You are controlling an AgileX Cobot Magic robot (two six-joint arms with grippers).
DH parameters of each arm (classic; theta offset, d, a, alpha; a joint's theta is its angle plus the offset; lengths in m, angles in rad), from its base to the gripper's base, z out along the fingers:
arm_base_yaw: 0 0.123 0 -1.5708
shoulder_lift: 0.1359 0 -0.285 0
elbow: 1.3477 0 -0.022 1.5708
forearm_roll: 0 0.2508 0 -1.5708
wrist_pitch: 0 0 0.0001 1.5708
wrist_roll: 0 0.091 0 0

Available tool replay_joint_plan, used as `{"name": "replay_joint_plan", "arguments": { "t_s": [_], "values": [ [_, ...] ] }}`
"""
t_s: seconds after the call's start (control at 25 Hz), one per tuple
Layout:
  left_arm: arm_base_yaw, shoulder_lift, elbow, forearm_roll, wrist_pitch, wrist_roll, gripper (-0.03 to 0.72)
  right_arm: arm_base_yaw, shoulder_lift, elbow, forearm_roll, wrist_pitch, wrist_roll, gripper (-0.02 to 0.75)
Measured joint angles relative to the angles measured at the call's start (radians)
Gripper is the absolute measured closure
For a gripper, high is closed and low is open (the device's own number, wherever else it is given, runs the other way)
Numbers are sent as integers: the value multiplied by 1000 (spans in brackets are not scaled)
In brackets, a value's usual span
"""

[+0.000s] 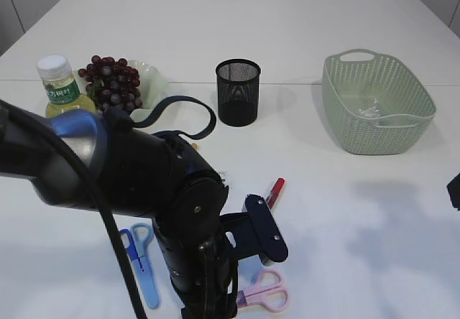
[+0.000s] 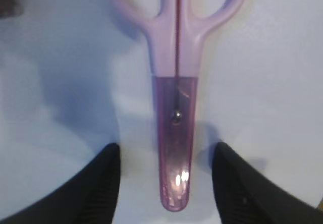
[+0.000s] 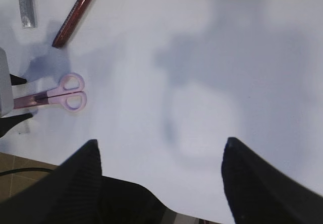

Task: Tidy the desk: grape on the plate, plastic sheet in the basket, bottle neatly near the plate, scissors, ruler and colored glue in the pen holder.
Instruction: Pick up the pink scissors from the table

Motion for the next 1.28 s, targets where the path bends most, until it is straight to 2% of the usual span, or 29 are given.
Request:
{"name": "replay_joint_plan", "arguments": {
  "t_s": [0.44, 0.92, 1.28],
  "values": [
    [0, 0, 0, 0, 0, 0, 361, 0, 0, 0, 0, 0, 0, 163],
    [0, 0, 0, 0, 0, 0, 528, 0, 0, 0, 0, 0, -2, 163],
    [0, 0, -2, -80, 16, 0, 535, 0, 0, 0, 5, 0, -2, 163]
  ]
}}
